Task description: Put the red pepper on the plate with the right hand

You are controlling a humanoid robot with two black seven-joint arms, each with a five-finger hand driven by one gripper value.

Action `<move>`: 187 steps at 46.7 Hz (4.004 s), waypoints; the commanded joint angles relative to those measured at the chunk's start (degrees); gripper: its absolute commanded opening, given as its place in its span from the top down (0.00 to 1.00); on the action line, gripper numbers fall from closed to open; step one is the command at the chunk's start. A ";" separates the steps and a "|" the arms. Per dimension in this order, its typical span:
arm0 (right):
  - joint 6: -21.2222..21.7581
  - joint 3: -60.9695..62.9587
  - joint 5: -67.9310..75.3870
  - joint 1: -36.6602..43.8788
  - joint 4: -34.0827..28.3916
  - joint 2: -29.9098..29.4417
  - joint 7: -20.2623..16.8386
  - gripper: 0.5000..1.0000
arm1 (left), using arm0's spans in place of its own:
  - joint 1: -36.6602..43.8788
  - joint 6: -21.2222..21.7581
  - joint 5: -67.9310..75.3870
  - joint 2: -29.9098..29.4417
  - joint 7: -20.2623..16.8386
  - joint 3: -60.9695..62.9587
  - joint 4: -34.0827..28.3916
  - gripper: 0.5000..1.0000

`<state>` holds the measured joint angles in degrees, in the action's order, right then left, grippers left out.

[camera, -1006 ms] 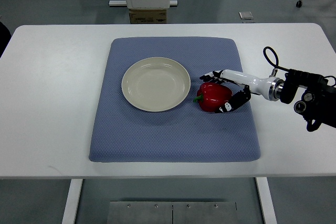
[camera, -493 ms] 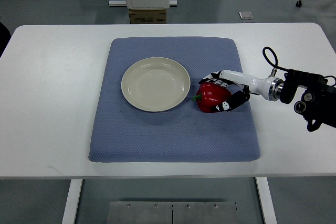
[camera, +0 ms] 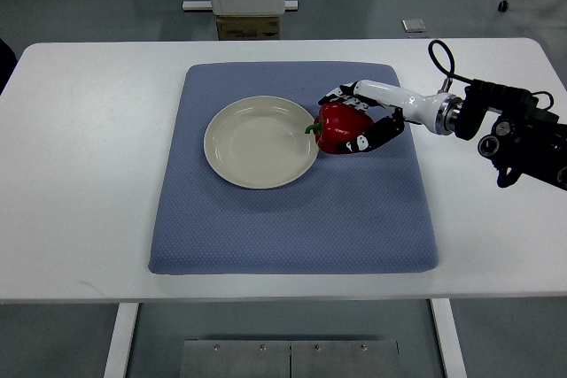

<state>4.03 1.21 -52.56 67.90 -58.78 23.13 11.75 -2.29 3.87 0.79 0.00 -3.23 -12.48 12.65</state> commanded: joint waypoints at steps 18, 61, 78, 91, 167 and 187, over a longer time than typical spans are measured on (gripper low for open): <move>0.11 -0.25 3.07 4.88 6.75 -13.98 -5.60 1.00 | 0.00 0.00 0.00 0.00 -0.02 0.00 0.00 0.00; -0.16 -0.33 4.04 2.59 17.74 -23.13 -4.55 1.00 | 0.00 0.00 0.00 0.00 -0.02 0.00 0.00 0.00; -0.07 -0.60 4.04 0.75 17.65 -23.13 -2.96 1.00 | 0.00 0.00 0.00 0.00 -0.02 0.00 0.00 0.00; -2.00 -0.42 4.04 -1.63 17.82 -23.13 -3.05 1.00 | 0.00 0.00 0.00 0.00 -0.02 0.00 0.00 0.00; -4.11 37.45 10.37 -15.77 13.87 -13.46 -11.22 0.01 | 0.00 0.00 0.00 0.00 0.07 0.00 0.00 0.00; -12.46 54.33 15.03 -22.98 14.31 -18.99 -12.63 0.01 | 0.00 0.00 0.00 0.00 -0.02 0.00 0.00 0.00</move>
<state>-6.94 53.80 -37.87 45.27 -44.30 4.98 -0.95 -2.31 3.86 0.79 0.00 -3.24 -12.49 12.66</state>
